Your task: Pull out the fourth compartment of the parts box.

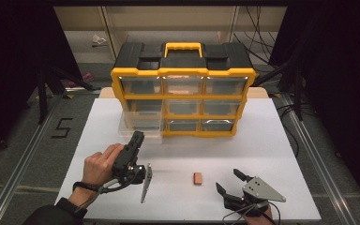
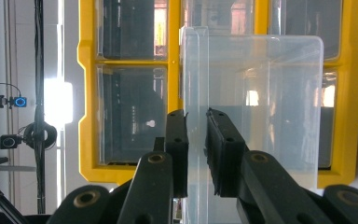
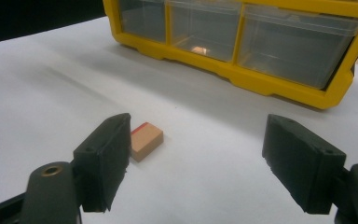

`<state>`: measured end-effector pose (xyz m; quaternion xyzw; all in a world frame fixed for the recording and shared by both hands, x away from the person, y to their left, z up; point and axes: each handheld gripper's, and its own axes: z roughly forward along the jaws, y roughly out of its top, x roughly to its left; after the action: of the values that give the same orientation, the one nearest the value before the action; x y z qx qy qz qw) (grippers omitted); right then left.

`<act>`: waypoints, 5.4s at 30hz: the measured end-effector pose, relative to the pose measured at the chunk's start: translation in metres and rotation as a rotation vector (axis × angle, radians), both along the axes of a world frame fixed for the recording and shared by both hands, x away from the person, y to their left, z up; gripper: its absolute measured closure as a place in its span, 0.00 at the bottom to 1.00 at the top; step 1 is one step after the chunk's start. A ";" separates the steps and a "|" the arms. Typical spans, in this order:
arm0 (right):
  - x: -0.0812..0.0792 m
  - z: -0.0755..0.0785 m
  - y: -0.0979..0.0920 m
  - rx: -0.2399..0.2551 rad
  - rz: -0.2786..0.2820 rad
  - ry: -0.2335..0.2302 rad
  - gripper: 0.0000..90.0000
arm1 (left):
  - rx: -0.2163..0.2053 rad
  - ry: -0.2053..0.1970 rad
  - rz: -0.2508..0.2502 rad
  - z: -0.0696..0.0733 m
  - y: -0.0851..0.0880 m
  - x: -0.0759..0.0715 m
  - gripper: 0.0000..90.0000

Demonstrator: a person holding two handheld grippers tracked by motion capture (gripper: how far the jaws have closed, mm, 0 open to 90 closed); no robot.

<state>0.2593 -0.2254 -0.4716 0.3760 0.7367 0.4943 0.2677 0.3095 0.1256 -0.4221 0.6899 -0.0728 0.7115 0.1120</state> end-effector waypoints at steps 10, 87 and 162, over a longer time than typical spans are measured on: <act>0.000 -0.001 0.001 -0.017 0.001 0.002 0.28 | -0.002 0.004 -0.005 -0.004 0.003 -0.005 0.87; 0.000 0.000 0.000 0.007 0.001 -0.004 0.28 | -0.068 0.023 -0.011 -0.006 0.003 -0.001 0.60; 0.001 0.000 -0.005 0.031 -0.005 -0.005 0.28 | -0.870 0.871 -0.198 -0.013 -0.079 -0.025 0.26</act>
<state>0.2601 -0.2304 -0.4712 0.3808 0.7273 0.5059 0.2648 0.2843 0.0468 -0.4351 0.7979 0.2124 0.3157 0.4675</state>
